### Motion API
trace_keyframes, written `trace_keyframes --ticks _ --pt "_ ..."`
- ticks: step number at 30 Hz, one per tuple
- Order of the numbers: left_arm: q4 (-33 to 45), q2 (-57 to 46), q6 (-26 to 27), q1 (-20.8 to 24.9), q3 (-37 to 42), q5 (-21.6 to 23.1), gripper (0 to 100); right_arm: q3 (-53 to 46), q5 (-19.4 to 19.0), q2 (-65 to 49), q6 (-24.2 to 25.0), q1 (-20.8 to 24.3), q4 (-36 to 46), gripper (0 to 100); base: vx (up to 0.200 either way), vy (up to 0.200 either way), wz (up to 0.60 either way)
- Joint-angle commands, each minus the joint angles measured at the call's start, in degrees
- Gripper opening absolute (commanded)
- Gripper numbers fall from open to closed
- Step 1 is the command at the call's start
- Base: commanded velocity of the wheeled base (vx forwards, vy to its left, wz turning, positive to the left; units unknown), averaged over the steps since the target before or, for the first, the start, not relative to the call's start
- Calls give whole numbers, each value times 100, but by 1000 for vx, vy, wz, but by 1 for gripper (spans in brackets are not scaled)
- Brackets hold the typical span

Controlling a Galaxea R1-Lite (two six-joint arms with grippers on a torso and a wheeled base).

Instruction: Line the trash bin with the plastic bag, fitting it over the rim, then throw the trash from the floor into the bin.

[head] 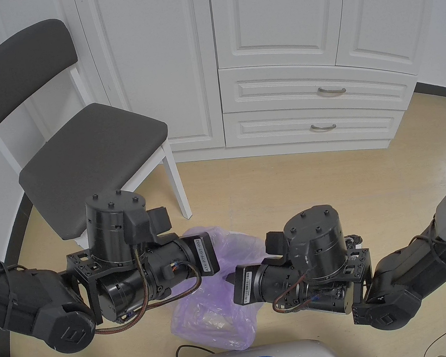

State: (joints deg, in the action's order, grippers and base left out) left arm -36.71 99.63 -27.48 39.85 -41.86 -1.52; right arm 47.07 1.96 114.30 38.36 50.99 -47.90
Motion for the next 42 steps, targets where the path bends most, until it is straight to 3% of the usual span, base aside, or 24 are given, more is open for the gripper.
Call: trace_keyframes --ticks 1,11,19,33,42 --pt "129 30 85 -12 -15 3 0 -13 -56 224 66 33 0 0 0 0 0" --pt "137 311 137 -109 -41 258 0 31 -275 602 171 -46 0 0 0 0 0" --pt "129 1049 129 -100 -463 372 0 180 -548 1112 171 -573 8 0 0 0 0" --pt "67 2051 85 -56 -1351 381 0 347 -574 1411 163 -1215 -9 0 0 0 0" --pt "-539 2535 23 -92 -1474 372 0 347 -557 1279 66 -1487 -44 0 0 0 0"
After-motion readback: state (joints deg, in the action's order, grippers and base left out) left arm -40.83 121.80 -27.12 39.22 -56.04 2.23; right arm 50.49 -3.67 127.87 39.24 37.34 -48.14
